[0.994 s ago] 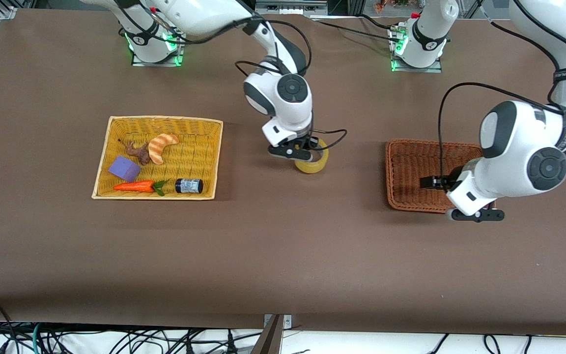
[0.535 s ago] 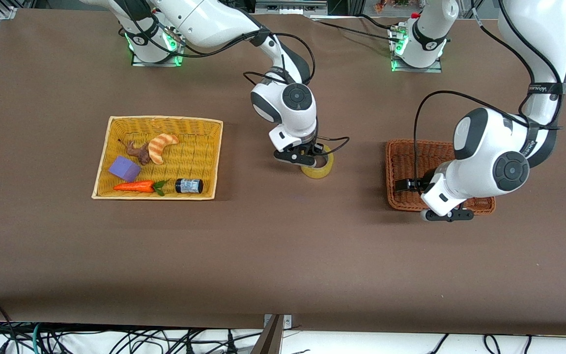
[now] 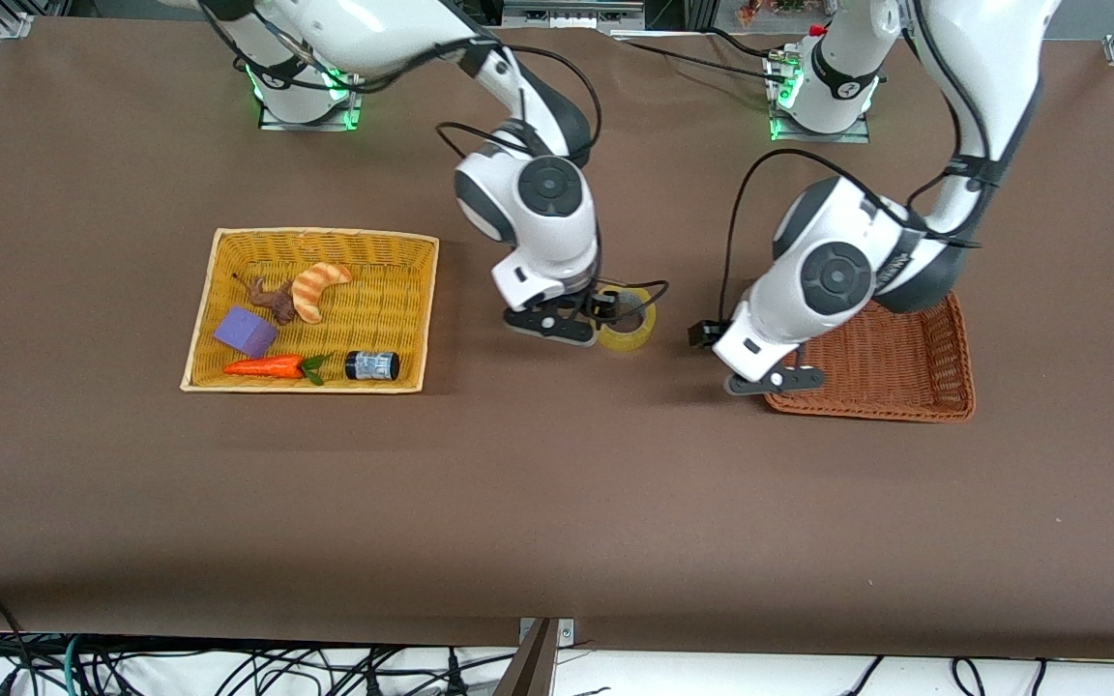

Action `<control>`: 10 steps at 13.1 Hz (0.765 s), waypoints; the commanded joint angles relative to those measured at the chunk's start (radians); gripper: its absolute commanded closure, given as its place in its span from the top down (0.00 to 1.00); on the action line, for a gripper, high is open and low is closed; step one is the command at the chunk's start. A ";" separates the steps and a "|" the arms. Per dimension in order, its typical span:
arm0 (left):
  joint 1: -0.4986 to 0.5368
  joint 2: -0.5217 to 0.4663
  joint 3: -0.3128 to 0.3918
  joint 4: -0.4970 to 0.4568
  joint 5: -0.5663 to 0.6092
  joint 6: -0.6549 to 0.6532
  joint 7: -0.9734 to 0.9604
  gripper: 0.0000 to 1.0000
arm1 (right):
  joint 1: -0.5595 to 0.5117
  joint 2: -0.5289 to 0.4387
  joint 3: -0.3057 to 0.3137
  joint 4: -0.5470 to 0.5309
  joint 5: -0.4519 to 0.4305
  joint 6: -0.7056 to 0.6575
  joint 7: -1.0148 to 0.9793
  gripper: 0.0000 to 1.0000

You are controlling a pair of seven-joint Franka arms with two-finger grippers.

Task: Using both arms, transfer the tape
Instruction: 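Carry the tape toward the table middle with the right gripper while the left gripper approaches, then grasp the tape with the left gripper while the right gripper releases and withdraws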

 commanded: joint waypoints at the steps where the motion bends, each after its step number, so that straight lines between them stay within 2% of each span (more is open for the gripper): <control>1: 0.017 -0.014 -0.049 -0.123 0.029 0.161 -0.085 1.00 | -0.112 -0.202 0.010 -0.156 0.078 -0.092 -0.226 1.00; 3: 0.004 0.009 -0.074 -0.149 0.062 0.224 -0.158 1.00 | -0.204 -0.314 0.011 -0.236 0.107 -0.168 -0.389 1.00; 7: -0.006 0.126 -0.155 -0.143 0.392 0.232 -0.477 1.00 | -0.383 -0.500 0.011 -0.354 0.138 -0.310 -0.726 1.00; 10: -0.030 0.172 -0.157 -0.141 0.496 0.236 -0.551 1.00 | -0.518 -0.610 0.007 -0.416 0.138 -0.389 -0.976 1.00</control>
